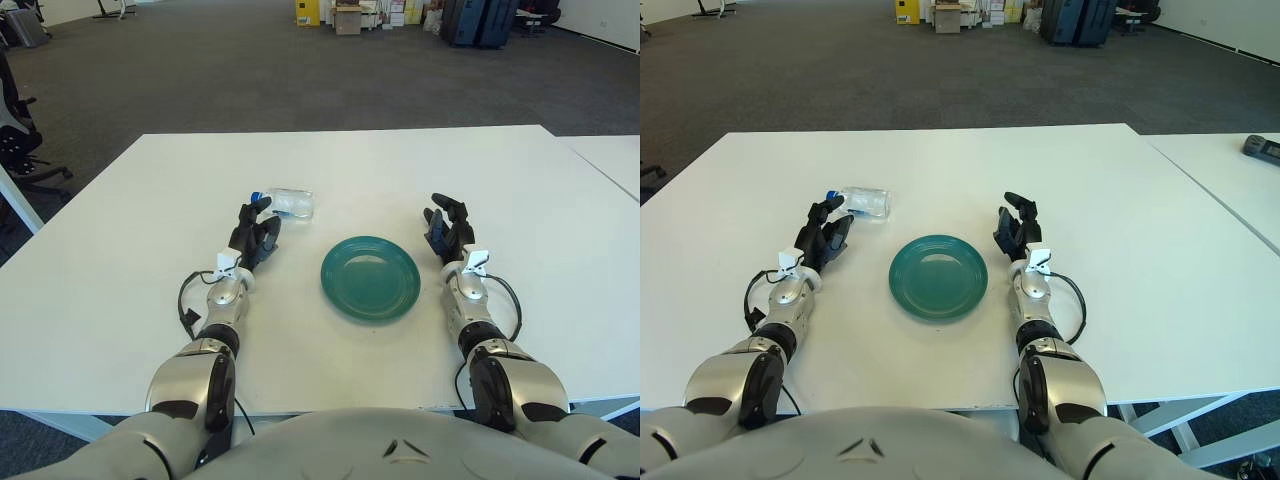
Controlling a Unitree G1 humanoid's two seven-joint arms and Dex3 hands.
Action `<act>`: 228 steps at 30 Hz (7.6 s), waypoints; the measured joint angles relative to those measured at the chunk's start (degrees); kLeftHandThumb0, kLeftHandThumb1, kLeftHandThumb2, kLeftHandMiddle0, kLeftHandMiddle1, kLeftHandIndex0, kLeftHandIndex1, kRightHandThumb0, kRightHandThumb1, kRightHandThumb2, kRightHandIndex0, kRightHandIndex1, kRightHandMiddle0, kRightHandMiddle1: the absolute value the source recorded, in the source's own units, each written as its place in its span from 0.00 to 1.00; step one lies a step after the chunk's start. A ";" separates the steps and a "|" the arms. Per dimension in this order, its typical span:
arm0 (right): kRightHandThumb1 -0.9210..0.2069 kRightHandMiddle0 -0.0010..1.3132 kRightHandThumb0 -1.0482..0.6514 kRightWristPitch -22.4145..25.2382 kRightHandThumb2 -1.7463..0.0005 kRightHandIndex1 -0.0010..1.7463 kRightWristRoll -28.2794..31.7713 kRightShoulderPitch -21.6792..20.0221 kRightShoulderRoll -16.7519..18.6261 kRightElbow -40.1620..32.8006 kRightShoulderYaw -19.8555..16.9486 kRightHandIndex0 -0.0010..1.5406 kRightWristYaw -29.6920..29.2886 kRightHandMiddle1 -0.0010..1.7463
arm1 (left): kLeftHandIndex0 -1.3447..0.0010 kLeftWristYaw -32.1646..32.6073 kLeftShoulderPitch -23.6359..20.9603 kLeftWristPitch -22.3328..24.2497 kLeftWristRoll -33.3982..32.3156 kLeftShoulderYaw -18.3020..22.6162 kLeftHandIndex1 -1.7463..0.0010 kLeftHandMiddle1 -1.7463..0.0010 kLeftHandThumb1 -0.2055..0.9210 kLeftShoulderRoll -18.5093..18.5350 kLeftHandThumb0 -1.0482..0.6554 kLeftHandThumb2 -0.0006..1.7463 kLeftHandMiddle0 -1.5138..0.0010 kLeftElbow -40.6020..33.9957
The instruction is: Put the bottle into the plate.
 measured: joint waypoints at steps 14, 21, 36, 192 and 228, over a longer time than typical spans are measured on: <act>0.00 0.00 0.22 0.00 0.57 0.05 0.00 -0.01 -0.02 0.00 0.01 0.28 -0.17 0.59 | 0.96 8.45 -1.09 1.29 2.59 -0.54 0.26 0.40 0.80 0.58 0.28 0.47 0.81 -0.09; 0.00 0.00 0.22 0.01 0.57 0.05 -0.02 -0.03 -0.03 0.04 0.02 0.29 -0.23 0.60 | 0.94 16.41 -5.51 1.64 7.37 -2.78 0.19 0.26 0.87 3.88 0.23 0.37 0.84 -1.03; 0.00 0.00 0.21 0.03 0.57 0.06 -0.07 -0.21 0.05 0.20 0.29 0.30 -0.97 0.61 | 0.99 41.99 -14.18 7.25 28.97 -17.94 0.30 0.50 1.00 9.67 0.08 0.35 0.93 -2.28; 0.00 0.03 0.08 0.07 0.37 0.48 4.44 3.76 -1.49 -4.08 -2.51 0.35 13.61 0.65 | 0.61 40.14 -23.71 38.28 68.74 -73.19 0.07 0.00 0.64 9.42 0.37 0.55 0.21 7.85; 0.00 0.04 0.07 0.18 0.36 0.48 4.62 3.16 -1.14 -3.97 -2.89 0.36 15.80 0.64 | 0.61 43.86 -25.82 33.86 69.64 -74.98 0.00 0.00 0.57 10.23 0.36 0.66 0.27 7.00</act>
